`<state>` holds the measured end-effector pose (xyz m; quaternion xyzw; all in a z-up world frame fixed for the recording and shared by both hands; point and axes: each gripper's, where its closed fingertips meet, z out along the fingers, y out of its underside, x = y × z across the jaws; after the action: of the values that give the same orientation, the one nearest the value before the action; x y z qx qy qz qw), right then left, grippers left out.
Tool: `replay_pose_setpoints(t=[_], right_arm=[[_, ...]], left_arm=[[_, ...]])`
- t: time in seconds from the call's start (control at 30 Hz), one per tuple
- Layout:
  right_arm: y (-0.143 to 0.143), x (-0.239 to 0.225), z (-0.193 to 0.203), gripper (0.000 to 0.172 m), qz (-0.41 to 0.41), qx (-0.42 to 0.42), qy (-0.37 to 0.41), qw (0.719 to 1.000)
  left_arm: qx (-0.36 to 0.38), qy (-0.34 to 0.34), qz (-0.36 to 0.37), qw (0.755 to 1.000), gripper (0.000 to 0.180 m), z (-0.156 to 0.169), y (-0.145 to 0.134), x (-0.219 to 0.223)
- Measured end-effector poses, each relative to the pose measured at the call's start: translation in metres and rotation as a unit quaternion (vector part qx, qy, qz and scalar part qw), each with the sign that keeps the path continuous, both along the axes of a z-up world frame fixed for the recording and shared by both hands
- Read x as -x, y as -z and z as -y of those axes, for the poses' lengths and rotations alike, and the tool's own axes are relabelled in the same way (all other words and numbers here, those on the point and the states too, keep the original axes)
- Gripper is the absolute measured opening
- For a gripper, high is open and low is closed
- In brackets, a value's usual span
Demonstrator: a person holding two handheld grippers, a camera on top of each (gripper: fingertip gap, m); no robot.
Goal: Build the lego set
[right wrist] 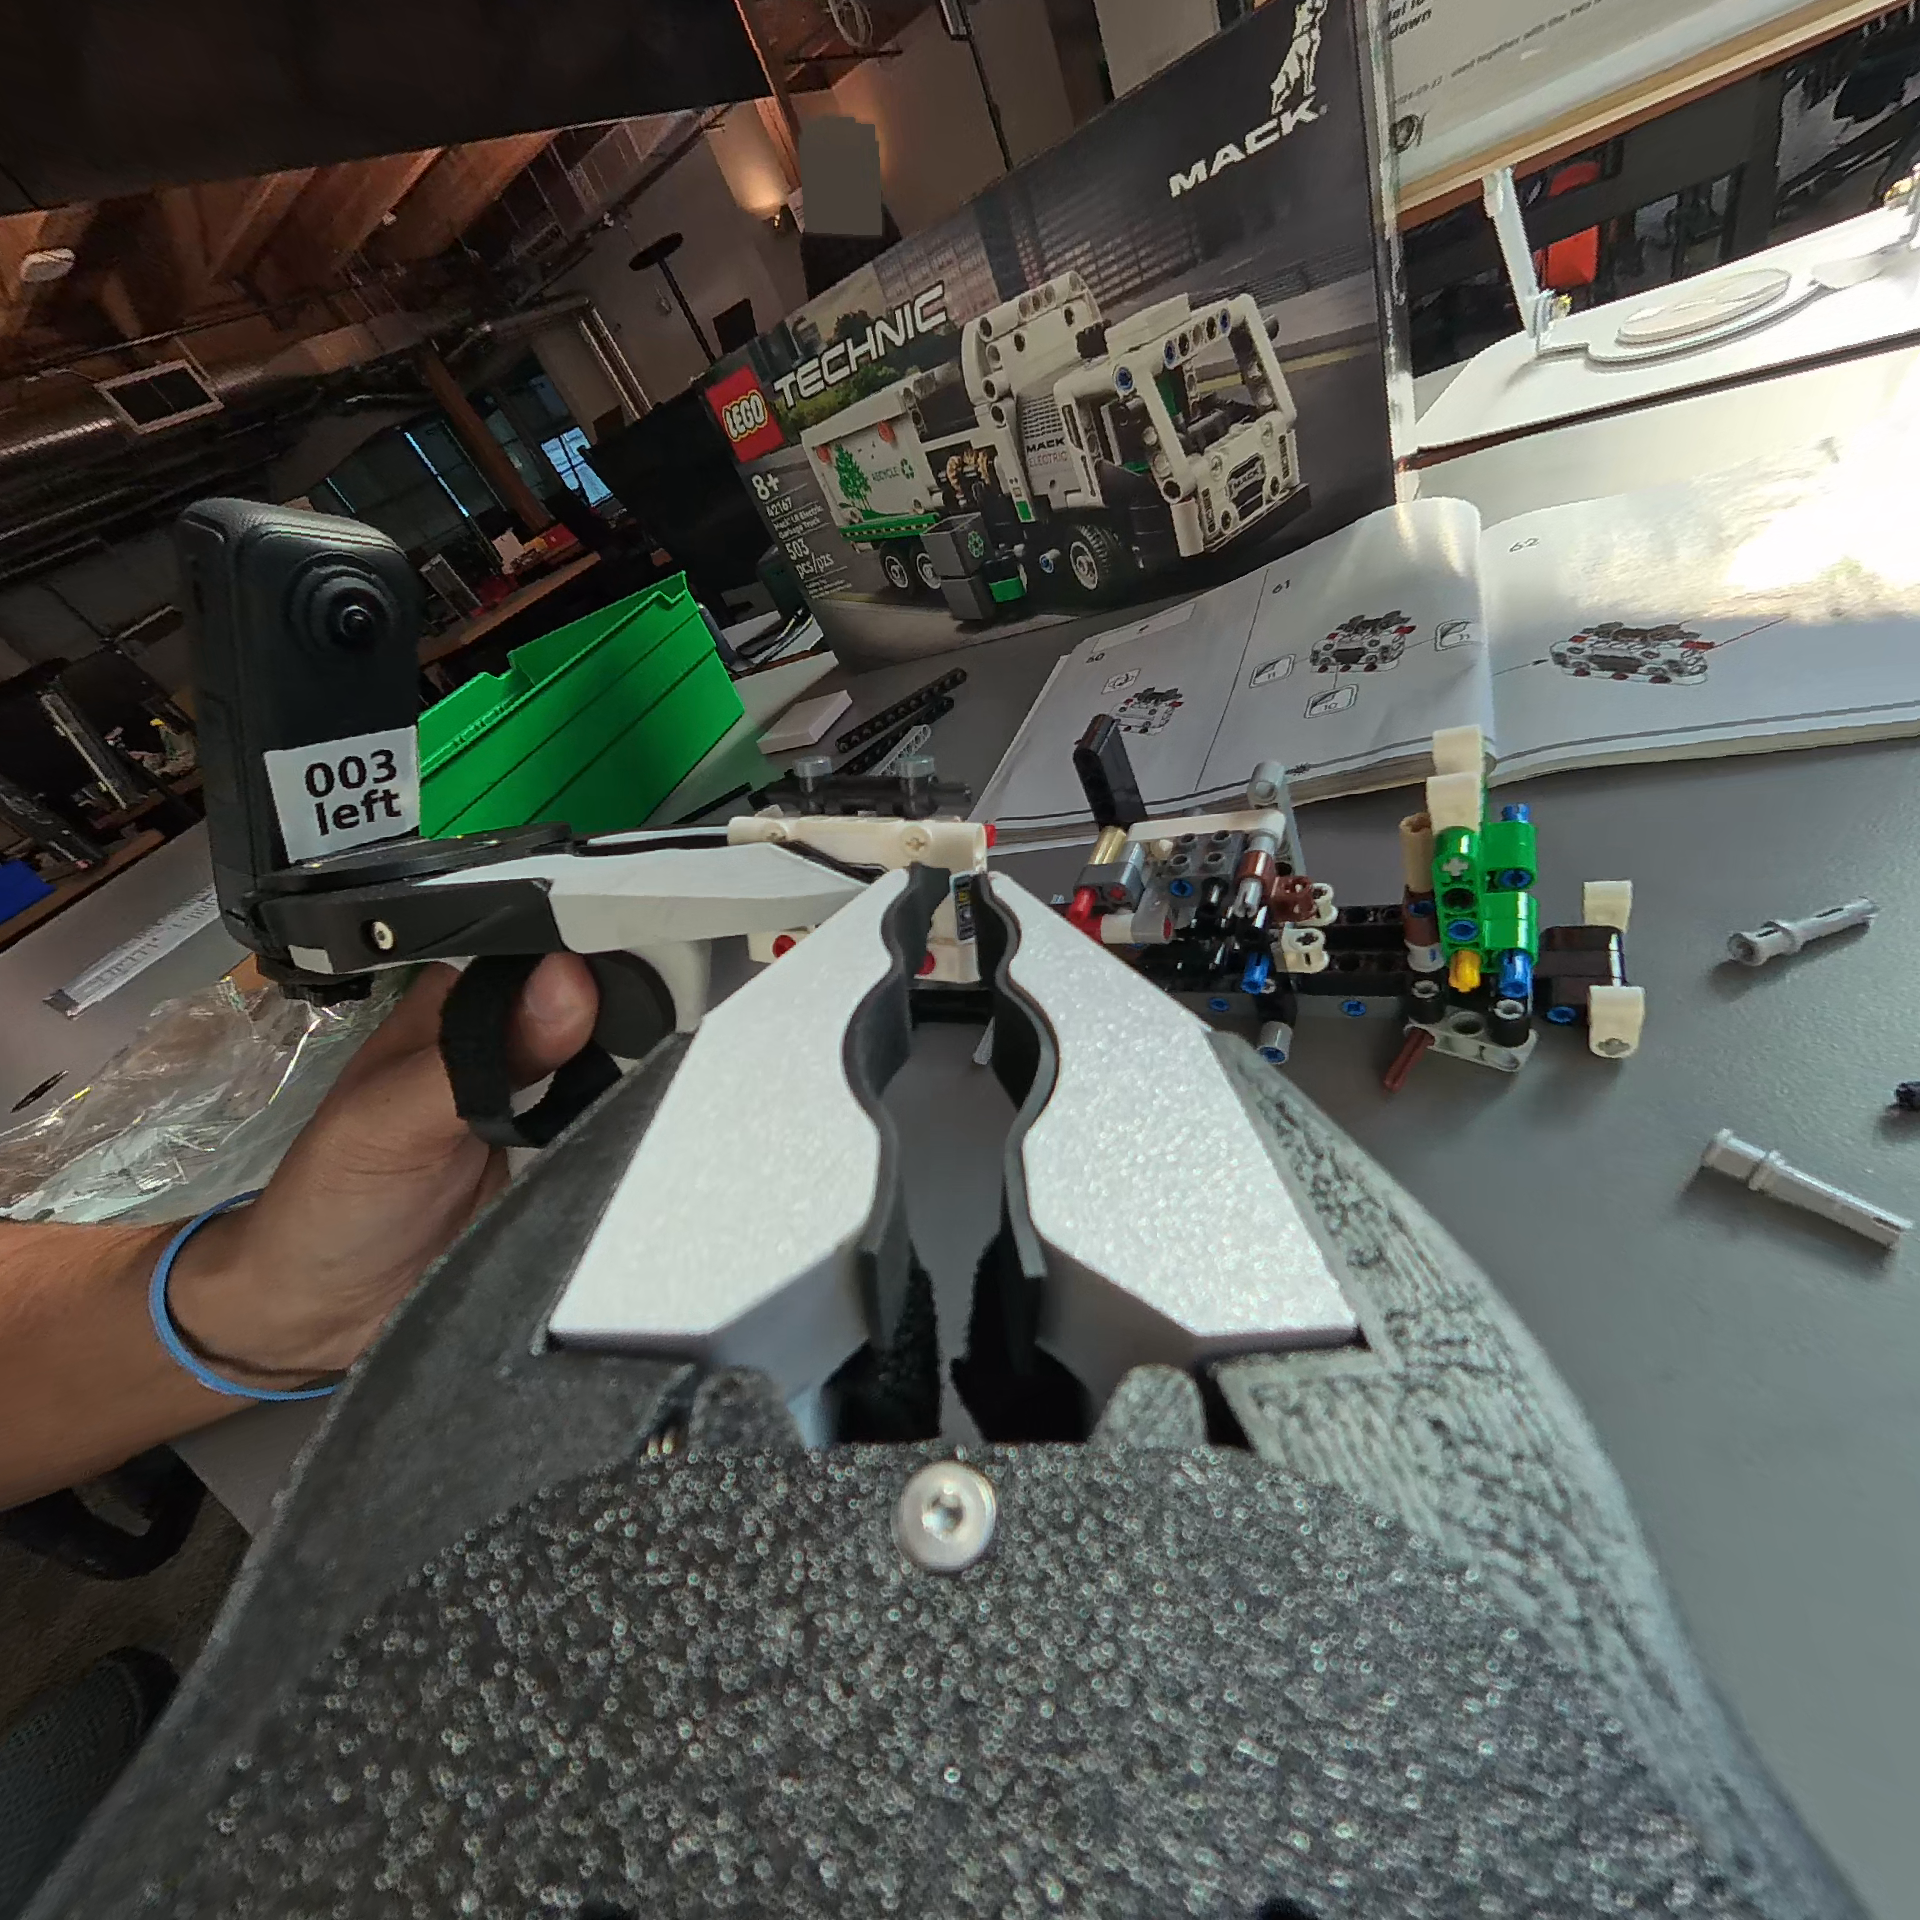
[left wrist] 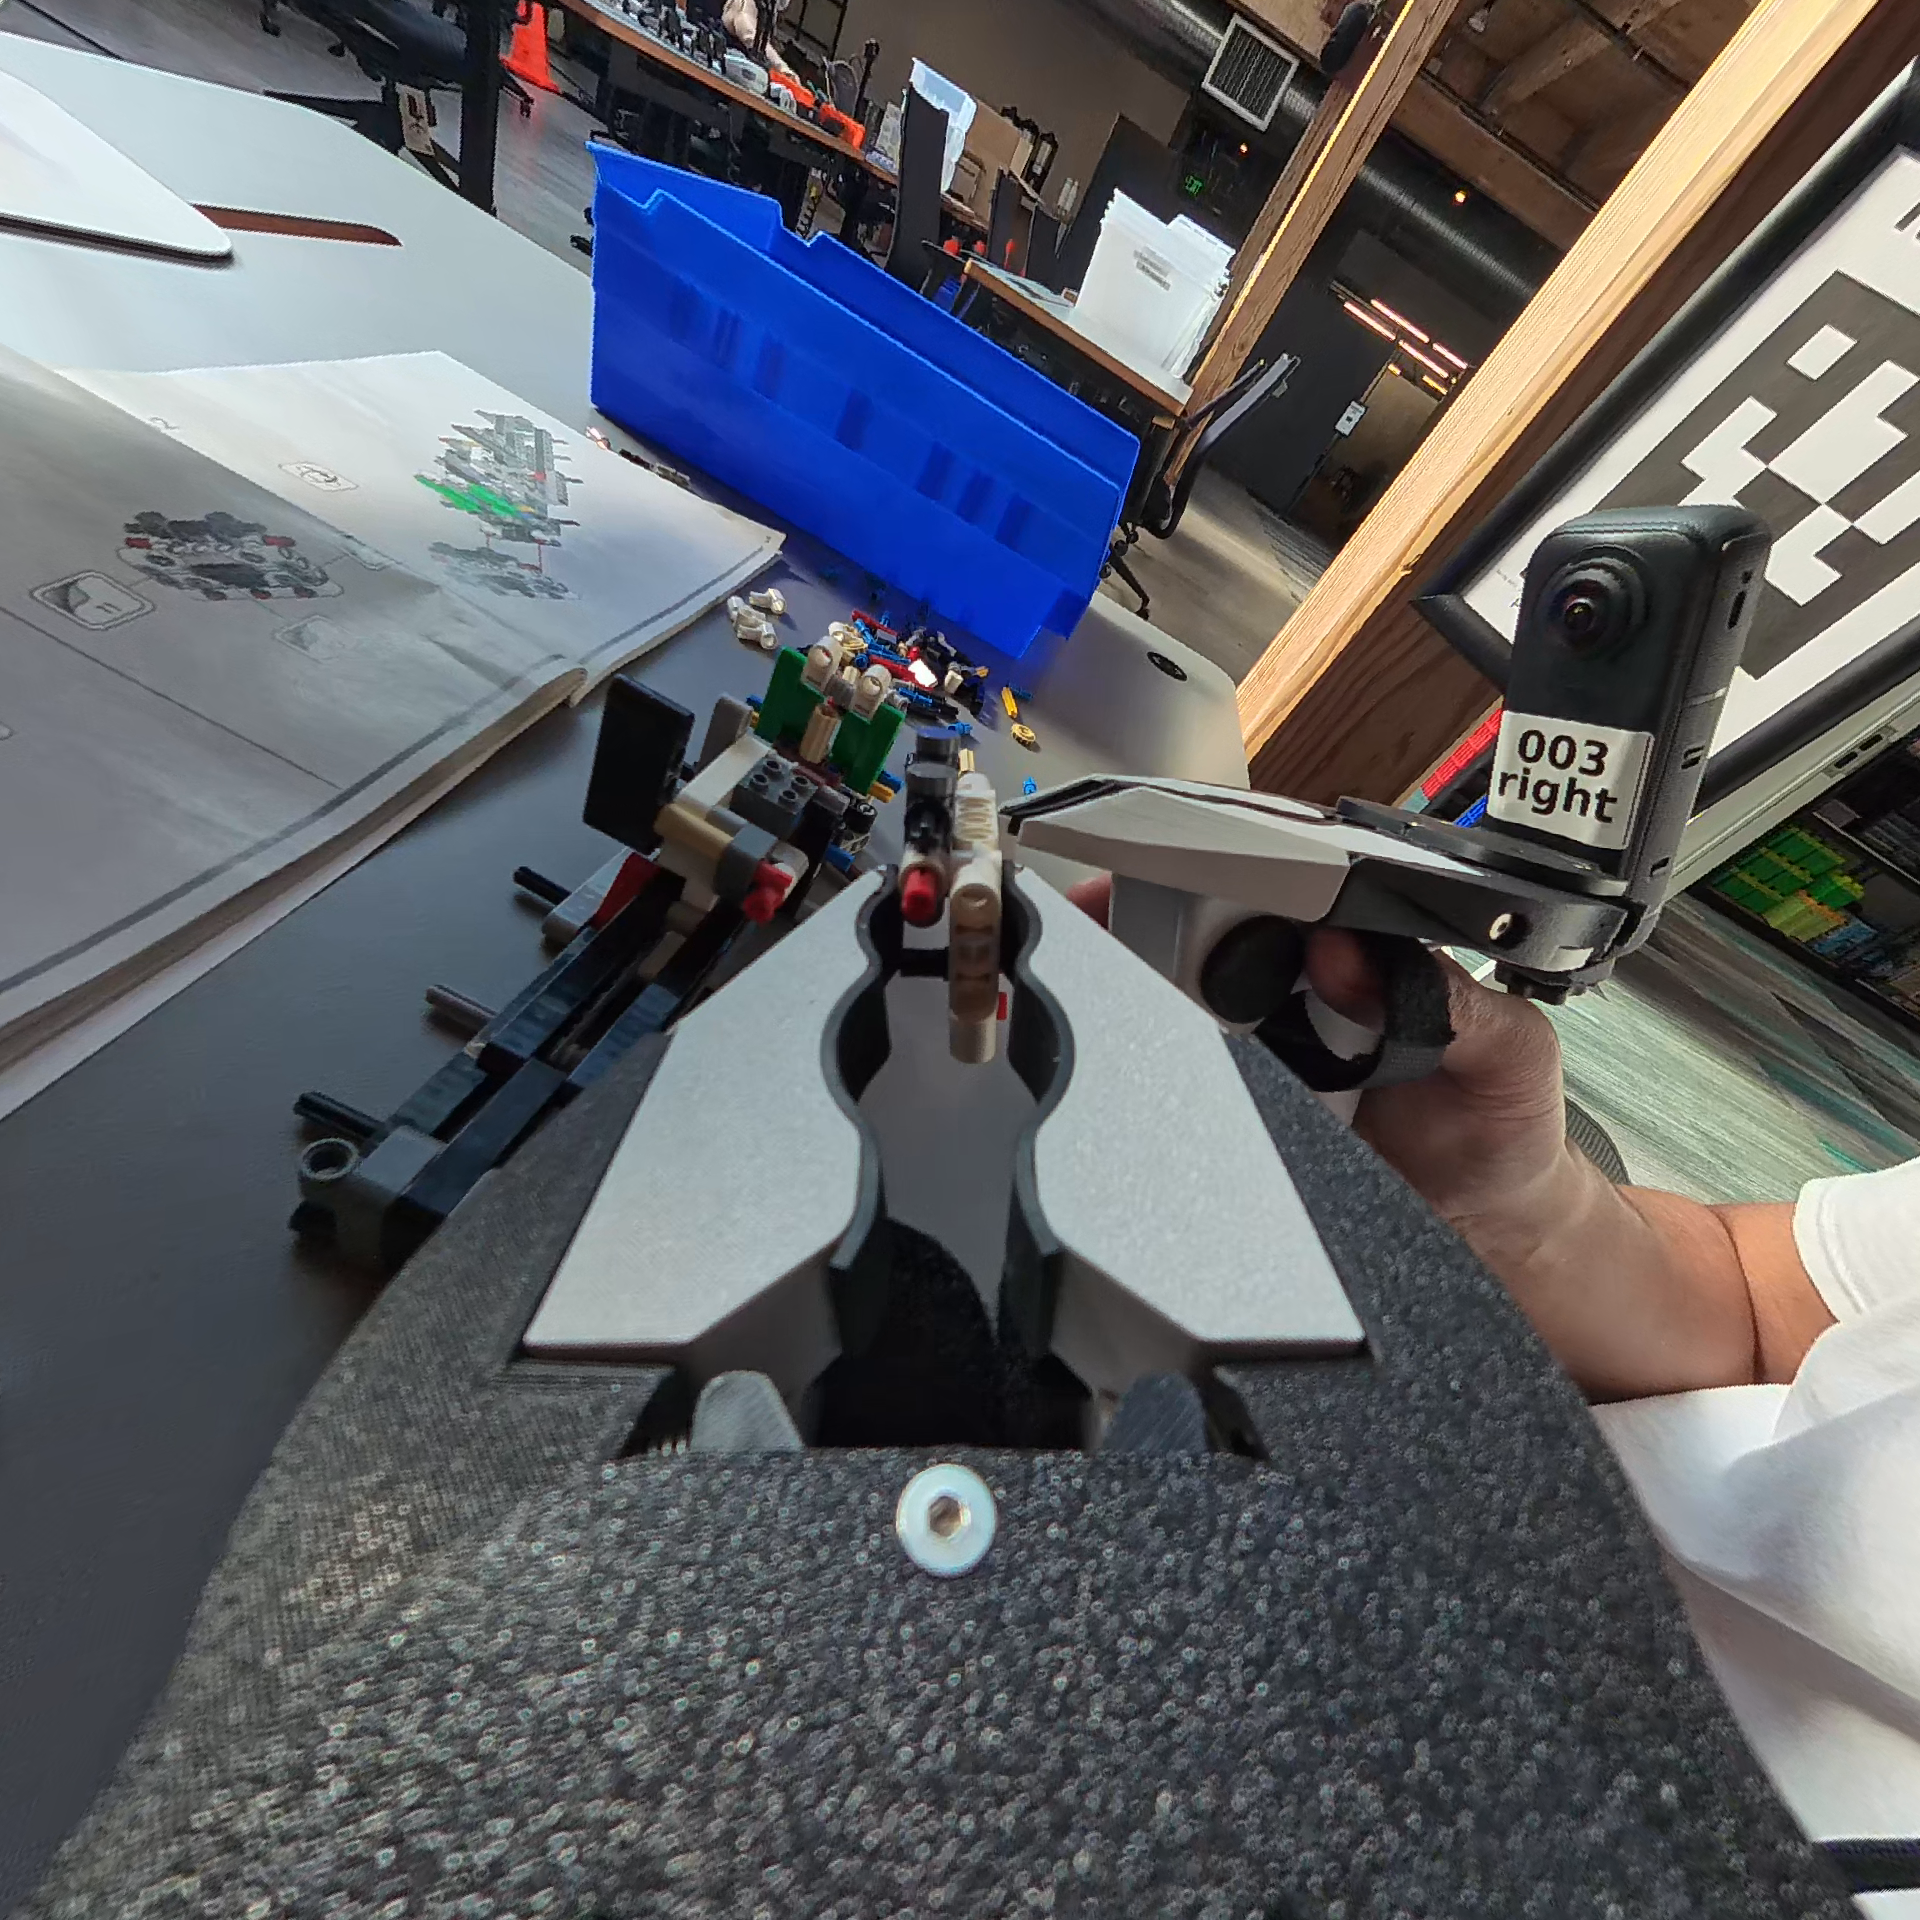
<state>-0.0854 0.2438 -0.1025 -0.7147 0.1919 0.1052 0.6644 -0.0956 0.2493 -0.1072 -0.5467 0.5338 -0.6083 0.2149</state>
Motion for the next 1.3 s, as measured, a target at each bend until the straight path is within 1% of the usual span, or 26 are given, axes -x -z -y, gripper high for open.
replay_pose_setpoints(t=[0.3,0.47,0.57,0.63,0.77,0.87,0.97,1.03,1.1,1.2,1.3], right_arm=[[-0.003,0.002,0.000,0.010,-0.010,-0.014,-0.010,1.000],[-0.007,0.001,0.002,0.016,-0.011,-0.032,-0.015,0.999],[-0.012,-0.001,0.006,0.015,-0.022,-0.047,-0.021,0.998],[-0.015,-0.001,0.008,0.017,-0.022,-0.054,-0.036,0.998],[-0.025,-0.007,0.021,0.016,0.021,-0.064,-0.083,0.994],[-0.029,0.000,0.030,0.017,-0.007,-0.073,-0.165,0.984],[-0.035,0.007,0.038,0.017,-0.034,-0.097,-0.222,0.970],[-0.035,0.013,0.041,0.018,-0.021,-0.100,-0.239,0.966],[-0.034,0.021,0.043,0.018,-0.007,-0.104,-0.251,0.962],[-0.037,0.028,0.043,0.020,-0.042,-0.120,-0.273,0.954],[-0.036,0.026,0.044,0.022,-0.075,-0.122,-0.278,0.950]], left_arm=[[0.006,0.000,0.000,1.000,0.015,-0.001,0.000,0.000],[0.029,0.002,-0.003,1.000,0.015,-0.004,0.000,0.000],[0.040,0.007,-0.002,0.999,0.015,-0.004,-0.001,0.000],[0.053,0.023,0.008,0.998,0.015,-0.002,-0.005,0.001],[0.083,0.068,0.030,0.994,0.015,0.007,-0.014,0.004],[0.110,0.119,0.045,0.986,0.014,0.020,-0.022,0.009],[0.158,0.156,0.054,0.974,0.014,0.026,-0.029,0.013],[0.197,0.186,0.064,0.961,0.013,0.028,-0.037,0.018],[0.211,0.208,0.064,0.953,0.014,0.033,-0.039,0.021],[0.219,0.224,0.065,0.947,0.014,0.037,-0.041,0.023],[0.222,0.230,0.068,0.945,0.013,0.038,-0.042,0.024]])
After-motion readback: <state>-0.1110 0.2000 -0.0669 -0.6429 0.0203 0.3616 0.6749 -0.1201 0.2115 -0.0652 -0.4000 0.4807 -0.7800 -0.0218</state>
